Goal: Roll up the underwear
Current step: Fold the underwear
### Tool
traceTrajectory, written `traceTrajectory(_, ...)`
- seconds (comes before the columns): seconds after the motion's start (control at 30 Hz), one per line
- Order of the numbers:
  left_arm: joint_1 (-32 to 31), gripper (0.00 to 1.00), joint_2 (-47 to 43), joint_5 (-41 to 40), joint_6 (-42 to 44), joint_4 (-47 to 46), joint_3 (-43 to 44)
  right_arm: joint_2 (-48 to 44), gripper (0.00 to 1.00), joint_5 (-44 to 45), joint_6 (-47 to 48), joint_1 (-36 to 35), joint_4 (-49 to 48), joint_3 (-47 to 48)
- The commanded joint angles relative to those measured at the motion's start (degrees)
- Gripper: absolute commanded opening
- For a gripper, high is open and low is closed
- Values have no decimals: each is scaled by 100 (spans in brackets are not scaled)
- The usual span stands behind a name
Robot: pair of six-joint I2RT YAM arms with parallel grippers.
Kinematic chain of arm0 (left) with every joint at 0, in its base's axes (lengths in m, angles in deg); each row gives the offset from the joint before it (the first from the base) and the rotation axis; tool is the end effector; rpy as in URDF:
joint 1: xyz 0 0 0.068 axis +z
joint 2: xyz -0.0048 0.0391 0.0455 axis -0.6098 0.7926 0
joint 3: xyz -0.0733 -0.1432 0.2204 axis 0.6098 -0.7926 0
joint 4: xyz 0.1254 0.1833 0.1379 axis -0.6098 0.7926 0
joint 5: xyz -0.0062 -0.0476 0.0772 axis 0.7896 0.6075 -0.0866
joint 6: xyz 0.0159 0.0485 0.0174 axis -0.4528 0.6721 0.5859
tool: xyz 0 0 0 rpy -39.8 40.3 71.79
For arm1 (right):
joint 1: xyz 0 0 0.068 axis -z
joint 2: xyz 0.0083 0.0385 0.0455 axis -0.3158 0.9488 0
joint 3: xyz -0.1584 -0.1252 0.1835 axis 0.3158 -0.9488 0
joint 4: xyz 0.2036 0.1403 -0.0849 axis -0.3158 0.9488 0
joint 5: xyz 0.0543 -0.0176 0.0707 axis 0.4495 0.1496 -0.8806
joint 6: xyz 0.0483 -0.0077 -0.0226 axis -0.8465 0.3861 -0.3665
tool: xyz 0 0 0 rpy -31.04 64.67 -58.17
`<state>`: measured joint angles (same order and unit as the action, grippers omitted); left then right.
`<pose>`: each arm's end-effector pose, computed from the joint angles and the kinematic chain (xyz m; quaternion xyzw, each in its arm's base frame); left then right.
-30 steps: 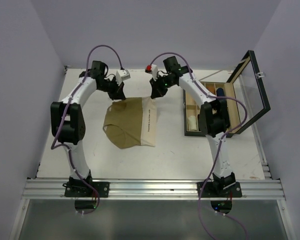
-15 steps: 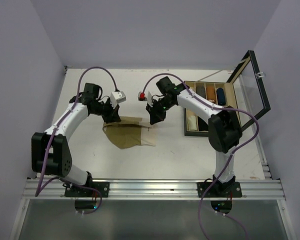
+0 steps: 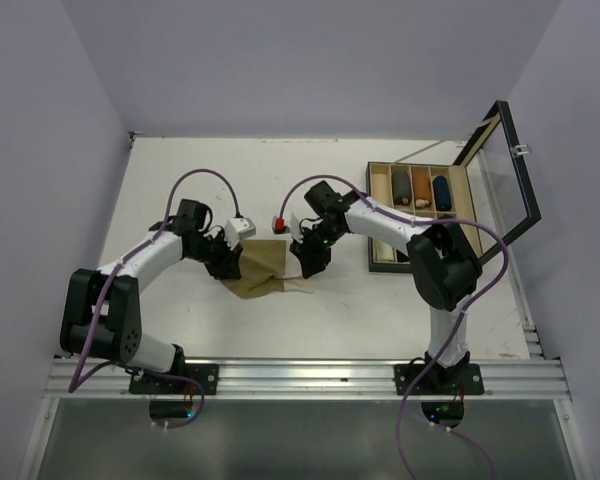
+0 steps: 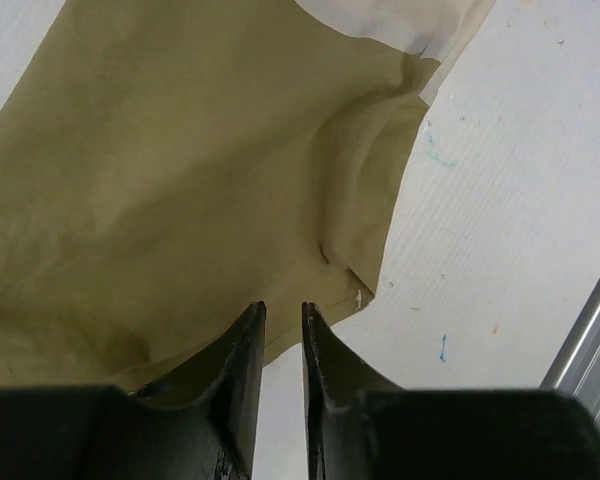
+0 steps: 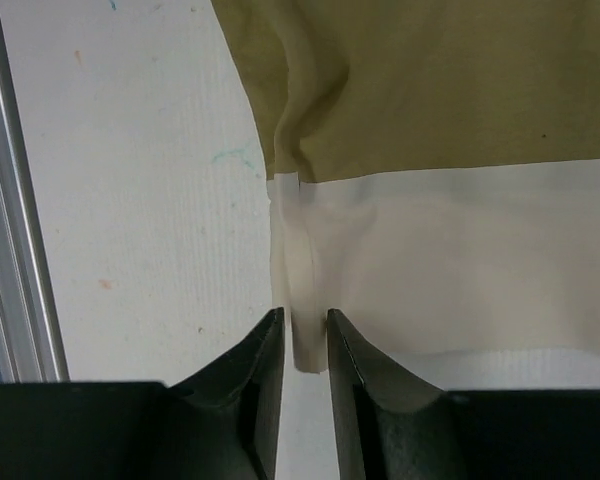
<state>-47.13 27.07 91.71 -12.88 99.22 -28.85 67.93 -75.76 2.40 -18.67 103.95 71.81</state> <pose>0.2509 -0.0644 0.1823 0.3972 0.8450 -0.2768 0.2270 0.3012 0.2542 0.1923 -0.5914 0.7296 0.3115 0.1445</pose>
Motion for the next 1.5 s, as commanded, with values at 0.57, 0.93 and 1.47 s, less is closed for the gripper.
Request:
traceTrajectory(0.57, -37, 44, -157, 339, 675, 685, 789, -378, 27, 155, -1471, -36, 101, 170)
traceTrajectory(0.93, -1028, 44, -420, -485, 545, -79, -212, 247, 19, 129, -2896, -36, -743, -137)
traceTrajectory(1.47, -1513, 42, -166, -856, 184, -836, -310, 836, 14, 278, -2852, -36, -506, -252)
